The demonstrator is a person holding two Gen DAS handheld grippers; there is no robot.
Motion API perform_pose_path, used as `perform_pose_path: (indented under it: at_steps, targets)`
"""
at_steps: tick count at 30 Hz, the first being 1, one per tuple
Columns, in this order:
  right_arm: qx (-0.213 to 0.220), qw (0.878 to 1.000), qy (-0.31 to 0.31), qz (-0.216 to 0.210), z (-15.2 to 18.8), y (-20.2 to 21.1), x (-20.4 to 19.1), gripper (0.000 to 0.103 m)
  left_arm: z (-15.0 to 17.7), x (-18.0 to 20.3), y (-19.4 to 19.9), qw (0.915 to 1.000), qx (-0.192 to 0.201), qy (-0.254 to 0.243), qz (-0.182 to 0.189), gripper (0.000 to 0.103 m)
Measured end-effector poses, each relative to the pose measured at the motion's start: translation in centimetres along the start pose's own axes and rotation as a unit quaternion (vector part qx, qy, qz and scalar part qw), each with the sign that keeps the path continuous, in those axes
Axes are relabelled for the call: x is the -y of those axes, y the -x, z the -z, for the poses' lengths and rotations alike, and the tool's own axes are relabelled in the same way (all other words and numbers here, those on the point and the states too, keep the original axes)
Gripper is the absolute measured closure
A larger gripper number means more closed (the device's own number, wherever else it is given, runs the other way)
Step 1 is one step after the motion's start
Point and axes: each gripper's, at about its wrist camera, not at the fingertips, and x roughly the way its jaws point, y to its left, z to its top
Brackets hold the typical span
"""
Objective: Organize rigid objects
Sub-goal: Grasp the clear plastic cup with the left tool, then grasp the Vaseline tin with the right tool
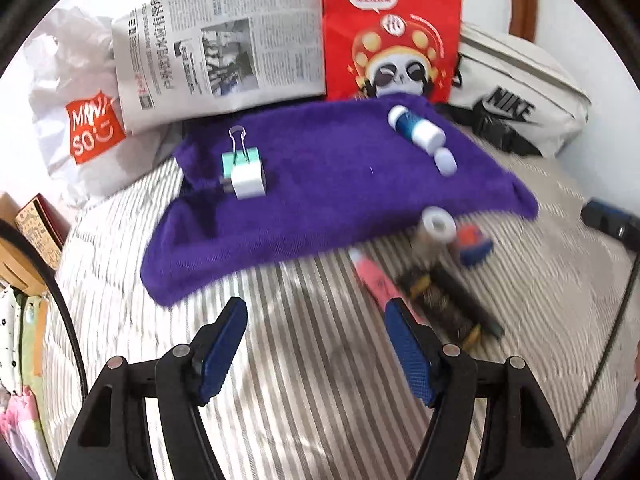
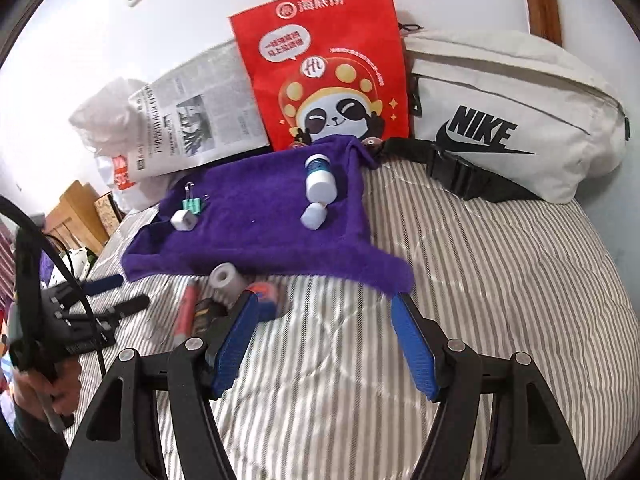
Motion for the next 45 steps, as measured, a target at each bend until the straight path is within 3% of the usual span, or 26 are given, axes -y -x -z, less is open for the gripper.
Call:
perform_pose_path:
  at_steps: [5,7,10,11,12,23,27,35,41,45]
  targets:
    - [0.011,1.0,0.019,-0.006,0.5,1.5,-1.1,0.035,1.9,0.9,0.0,0.9999,-0.003,-0.001,0.011,0.037]
    - [0.011,1.0,0.025,-0.006,0.8,1.9,-1.3,0.035,2.4,1.4,-0.6,0.9999,-0.009,-0.006,0.003,0.043]
    - [0.006,1.0,0.024,-0.007,1.2,1.8,-1.0,0.035,2.8,1.9,-1.6,0.9998,-0.014,-0.017,-0.001,0.059]
    - [0.004,1.0,0.024,-0.006,1.4,1.8,-0.9,0.035,2.8,2.0,-1.5,0.9998,-0.004,-0.016,0.006,0.072]
    - [0.0,1.0,0.025,-0.004,1.5,1.7,-0.9,0.035,2.9,2.0,-1.4,0.9998,-0.003,-0.016,0.011,0.077]
    - [-0.028,0.997,0.068,0.017,2.1,-1.2,-2.9,0.035,2.5,-2.0,-1.8,0.9992,0.006,0.038,-0.014,0.077]
    - [-0.037,0.996,0.086,0.015,1.8,-3.3,-4.3,0.035,3.0,-2.7,-2.2,0.9985,0.017,0.051,0.0,0.077]
    - [-0.062,0.992,0.106,0.03,0.0,-8.4,-6.6,0.035,3.1,-2.2,-2.2,0.9989,0.017,0.043,-0.013,0.077]
    - [-0.08,0.987,0.129,0.056,0.5,-11.2,-7.7,0.035,3.1,-2.3,-2.2,0.9988,0.017,0.046,-0.008,0.077]
    - [-0.068,0.989,0.124,0.05,0.8,-11.7,-7.5,0.041,3.1,-2.4,-2.2,0.9987,0.017,0.047,-0.006,0.077]
